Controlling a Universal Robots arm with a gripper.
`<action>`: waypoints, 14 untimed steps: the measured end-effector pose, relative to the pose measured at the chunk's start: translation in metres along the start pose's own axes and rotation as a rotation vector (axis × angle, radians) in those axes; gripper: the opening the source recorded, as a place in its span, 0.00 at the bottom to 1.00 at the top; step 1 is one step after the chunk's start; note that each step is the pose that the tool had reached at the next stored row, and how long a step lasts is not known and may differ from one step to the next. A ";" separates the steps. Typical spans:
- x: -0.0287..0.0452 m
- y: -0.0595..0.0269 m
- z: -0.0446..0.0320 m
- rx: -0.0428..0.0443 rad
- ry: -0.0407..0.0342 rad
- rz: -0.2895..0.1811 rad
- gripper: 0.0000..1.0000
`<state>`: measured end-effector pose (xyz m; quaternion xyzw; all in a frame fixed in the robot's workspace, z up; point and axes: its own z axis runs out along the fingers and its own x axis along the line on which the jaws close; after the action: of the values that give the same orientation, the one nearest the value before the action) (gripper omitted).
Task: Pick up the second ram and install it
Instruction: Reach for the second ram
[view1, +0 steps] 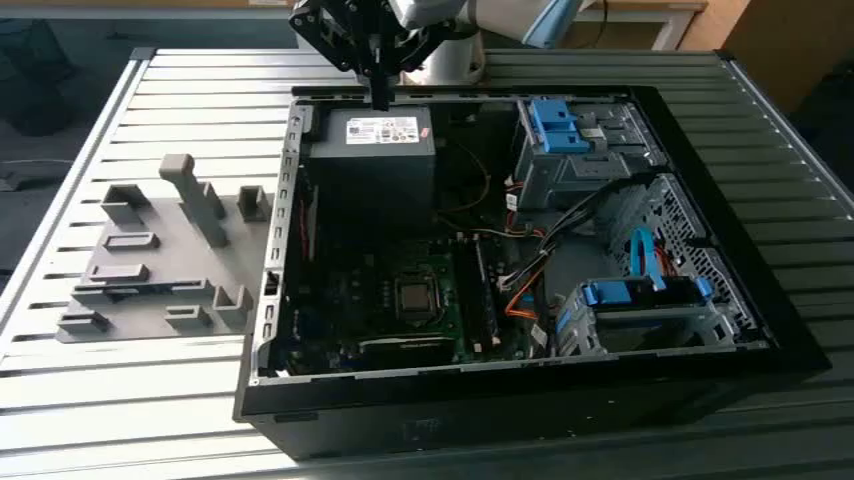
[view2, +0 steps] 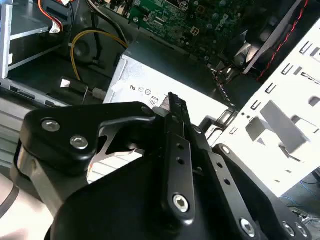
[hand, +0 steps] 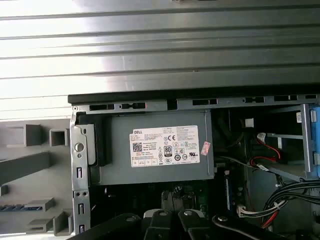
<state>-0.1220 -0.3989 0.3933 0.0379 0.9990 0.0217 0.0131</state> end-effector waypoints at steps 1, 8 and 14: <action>0.0000 0.0000 0.0000 0.0000 0.0000 0.000 0.11; 0.0008 0.0000 0.0000 0.0001 0.0000 0.000 0.11; 0.0031 -0.0002 -0.0001 0.0000 0.0000 0.000 0.11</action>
<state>-0.1250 -0.3989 0.3933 0.0379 0.9990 0.0217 0.0131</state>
